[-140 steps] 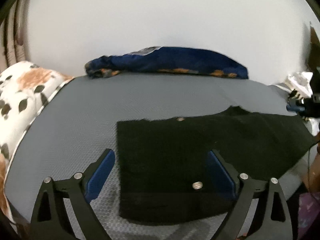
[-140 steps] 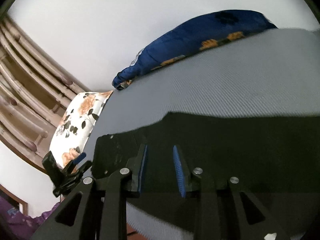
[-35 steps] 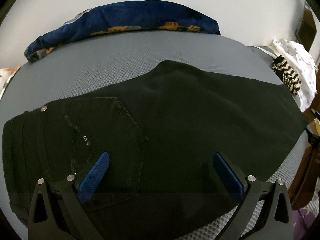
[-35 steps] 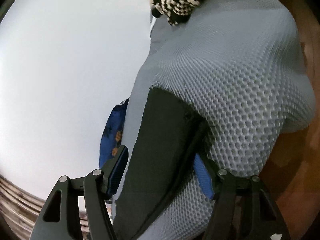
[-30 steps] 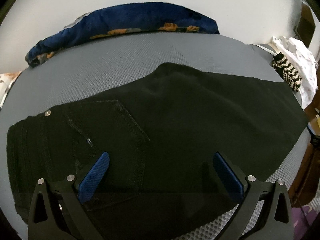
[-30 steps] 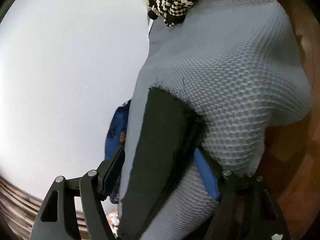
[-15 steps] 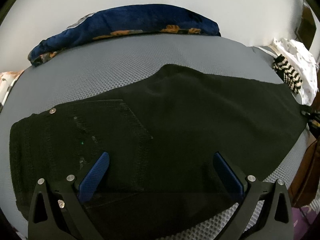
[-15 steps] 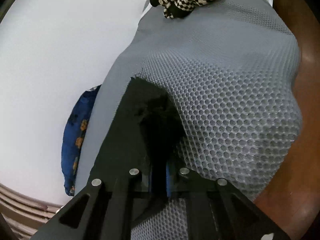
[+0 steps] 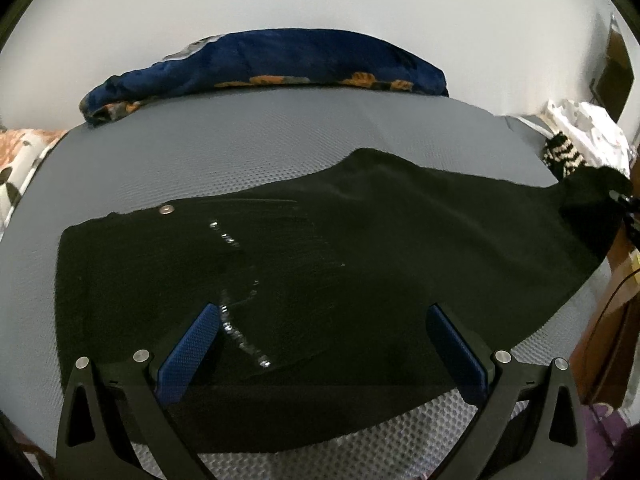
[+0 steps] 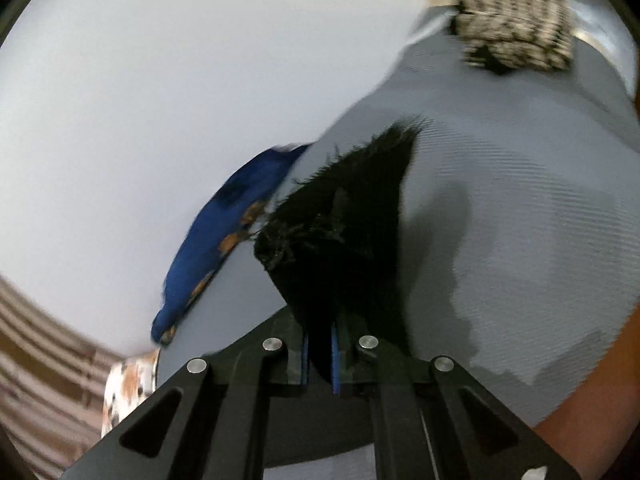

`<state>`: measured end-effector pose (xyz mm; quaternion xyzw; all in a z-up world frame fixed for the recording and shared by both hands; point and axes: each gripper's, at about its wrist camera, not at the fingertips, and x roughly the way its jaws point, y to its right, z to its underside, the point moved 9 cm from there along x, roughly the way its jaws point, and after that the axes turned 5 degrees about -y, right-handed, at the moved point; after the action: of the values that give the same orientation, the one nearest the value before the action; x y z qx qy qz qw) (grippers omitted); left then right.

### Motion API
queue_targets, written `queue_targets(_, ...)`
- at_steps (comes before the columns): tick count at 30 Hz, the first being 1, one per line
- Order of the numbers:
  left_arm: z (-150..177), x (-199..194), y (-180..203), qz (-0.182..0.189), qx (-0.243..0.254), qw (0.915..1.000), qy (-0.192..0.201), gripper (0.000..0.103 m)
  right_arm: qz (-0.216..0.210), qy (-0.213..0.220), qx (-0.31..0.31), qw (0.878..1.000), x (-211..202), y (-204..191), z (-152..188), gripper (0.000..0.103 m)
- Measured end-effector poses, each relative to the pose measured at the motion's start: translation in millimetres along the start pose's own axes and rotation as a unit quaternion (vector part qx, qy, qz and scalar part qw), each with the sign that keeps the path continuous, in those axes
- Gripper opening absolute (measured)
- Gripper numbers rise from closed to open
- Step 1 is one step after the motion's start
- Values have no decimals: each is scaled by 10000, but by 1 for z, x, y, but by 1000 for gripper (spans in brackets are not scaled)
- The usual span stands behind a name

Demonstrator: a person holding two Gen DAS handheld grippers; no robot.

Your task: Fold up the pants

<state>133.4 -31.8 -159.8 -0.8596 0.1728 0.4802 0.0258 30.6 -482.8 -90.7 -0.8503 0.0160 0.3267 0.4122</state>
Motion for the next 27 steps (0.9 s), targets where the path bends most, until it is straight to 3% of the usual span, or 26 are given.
queue_targets(5,5,-11,-10,59,-142,9999,51,103,-449,-481,-591,9961,33,-81,46,8)
queue_targets(10,13,-19,-18,77,-203,9997,79,103,-700,-1185,-1083,9845,81,-139,115,8)
queue_targets(17,25,-17,-37,222,-494,9985,41,103,-170,-2182,-1749,9600,150,-154,204,8)
queue_targets(27,34,-17,-50,389,-712,9967,51,103,29,-2039,-2013,9581,151,-169,213,8)
